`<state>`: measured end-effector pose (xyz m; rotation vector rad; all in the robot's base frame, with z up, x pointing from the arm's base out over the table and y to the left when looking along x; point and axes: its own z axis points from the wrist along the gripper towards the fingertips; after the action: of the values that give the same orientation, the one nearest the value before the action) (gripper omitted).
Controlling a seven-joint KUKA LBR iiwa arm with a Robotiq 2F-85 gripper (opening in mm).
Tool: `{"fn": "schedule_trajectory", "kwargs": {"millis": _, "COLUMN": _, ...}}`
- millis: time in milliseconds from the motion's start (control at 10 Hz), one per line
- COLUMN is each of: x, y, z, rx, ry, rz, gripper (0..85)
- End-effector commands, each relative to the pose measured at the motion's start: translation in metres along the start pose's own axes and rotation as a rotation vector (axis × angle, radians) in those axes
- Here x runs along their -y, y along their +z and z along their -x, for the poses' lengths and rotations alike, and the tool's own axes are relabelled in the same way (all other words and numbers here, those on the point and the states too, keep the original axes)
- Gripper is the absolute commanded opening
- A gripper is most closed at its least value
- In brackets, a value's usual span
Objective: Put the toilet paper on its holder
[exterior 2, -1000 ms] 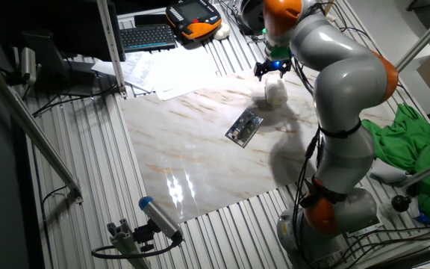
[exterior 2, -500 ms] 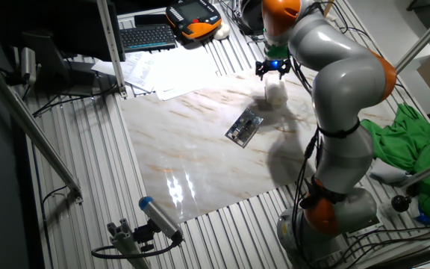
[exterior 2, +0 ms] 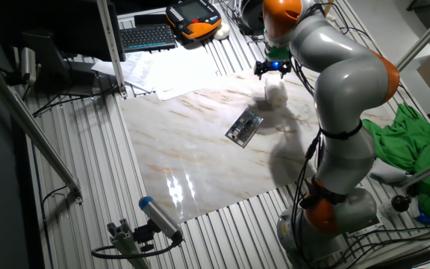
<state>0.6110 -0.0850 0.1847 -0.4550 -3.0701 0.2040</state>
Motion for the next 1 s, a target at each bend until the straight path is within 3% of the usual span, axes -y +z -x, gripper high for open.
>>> {"fn": "schedule_trajectory", "kwargs": {"millis": 0, "x": 0.003, "y": 0.003, "z": 0.003, "rx": -0.001, "ry": -0.005, "rz": 0.005, "gripper": 85.0}}
{"fn": "schedule_trajectory", "kwargs": {"millis": 400, "x": 0.011, "y": 0.03, "z": 0.018, "rx": 0.011, "ry": -0.031, "rz": 0.006, "gripper": 85.0}}
{"fn": "schedule_trajectory", "kwargs": {"millis": 900, "x": 0.029, "y": 0.057, "z": 0.028, "rx": 0.027, "ry": -0.045, "rz": 0.029, "gripper": 85.0}}
